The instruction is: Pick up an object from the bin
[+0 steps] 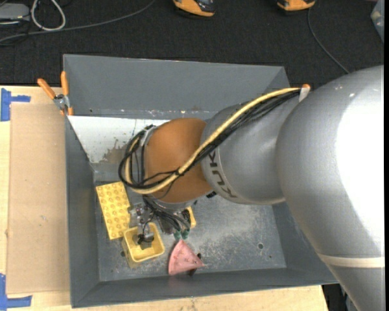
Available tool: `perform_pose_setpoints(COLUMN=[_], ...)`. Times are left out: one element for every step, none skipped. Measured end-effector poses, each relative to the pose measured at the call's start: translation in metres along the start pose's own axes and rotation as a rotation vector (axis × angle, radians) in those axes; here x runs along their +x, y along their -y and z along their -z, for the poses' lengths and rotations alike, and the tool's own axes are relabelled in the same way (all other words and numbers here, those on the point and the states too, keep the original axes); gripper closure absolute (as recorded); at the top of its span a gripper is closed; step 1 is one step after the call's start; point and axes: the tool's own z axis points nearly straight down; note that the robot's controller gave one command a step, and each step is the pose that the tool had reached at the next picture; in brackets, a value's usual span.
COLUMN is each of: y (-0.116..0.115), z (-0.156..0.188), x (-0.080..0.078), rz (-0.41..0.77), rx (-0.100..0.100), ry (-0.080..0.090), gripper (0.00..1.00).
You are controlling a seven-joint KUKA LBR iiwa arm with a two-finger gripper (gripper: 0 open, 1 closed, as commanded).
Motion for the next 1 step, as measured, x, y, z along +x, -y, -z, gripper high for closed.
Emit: perform_pose_setpoints(y=[0.0004], z=[-0.0001], x=[0.0003], rz=[0.0], rx=[0.0], ry=[0.001], gripper=[1.0])
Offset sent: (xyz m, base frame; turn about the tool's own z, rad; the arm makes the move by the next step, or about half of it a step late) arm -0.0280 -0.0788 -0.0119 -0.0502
